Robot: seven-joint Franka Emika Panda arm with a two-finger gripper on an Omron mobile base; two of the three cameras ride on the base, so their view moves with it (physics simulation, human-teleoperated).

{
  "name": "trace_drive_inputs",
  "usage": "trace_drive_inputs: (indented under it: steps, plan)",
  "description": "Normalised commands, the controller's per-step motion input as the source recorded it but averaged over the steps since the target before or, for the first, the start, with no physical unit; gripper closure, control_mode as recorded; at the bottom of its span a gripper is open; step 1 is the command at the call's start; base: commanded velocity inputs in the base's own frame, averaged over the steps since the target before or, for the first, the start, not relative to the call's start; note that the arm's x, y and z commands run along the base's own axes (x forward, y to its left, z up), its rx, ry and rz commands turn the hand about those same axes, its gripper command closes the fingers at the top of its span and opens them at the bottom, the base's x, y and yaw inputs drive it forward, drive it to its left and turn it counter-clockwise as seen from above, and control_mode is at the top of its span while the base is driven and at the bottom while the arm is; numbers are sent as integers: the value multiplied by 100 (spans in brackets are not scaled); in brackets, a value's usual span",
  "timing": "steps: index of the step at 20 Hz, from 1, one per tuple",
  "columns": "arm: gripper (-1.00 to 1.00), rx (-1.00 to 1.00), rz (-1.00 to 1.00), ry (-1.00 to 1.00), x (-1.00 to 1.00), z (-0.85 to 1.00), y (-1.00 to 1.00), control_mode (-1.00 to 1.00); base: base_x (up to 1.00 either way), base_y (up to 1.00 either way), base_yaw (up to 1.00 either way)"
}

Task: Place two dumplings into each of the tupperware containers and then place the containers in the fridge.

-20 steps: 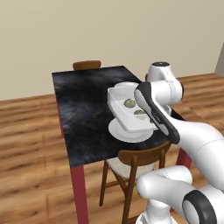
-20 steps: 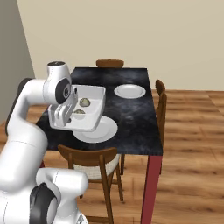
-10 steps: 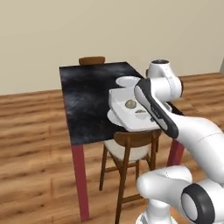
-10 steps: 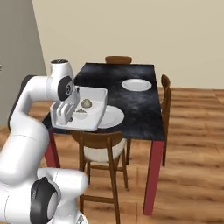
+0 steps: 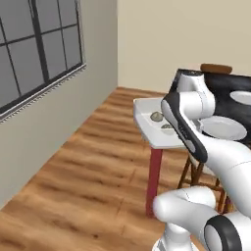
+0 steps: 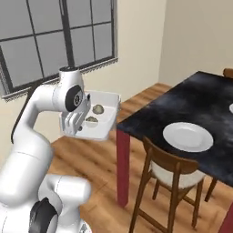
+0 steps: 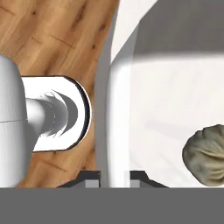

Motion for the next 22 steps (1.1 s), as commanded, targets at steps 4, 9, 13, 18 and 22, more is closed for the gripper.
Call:
trace_drive_inputs:
  steps: [4, 9, 13, 18, 22]
  plan:
    - [100, 0, 0, 0, 0, 0, 0, 100, -8, 0, 100]
    - [100, 0, 0, 0, 0, 0, 0, 100, -8, 0, 100]
    - [100, 0, 0, 0, 0, 0, 0, 100, -8, 0, 100]
    - [100, 0, 0, 0, 0, 0, 0, 100, -7, 0, 100]
    - [100, 0, 0, 0, 0, 0, 0, 100, -7, 0, 100]
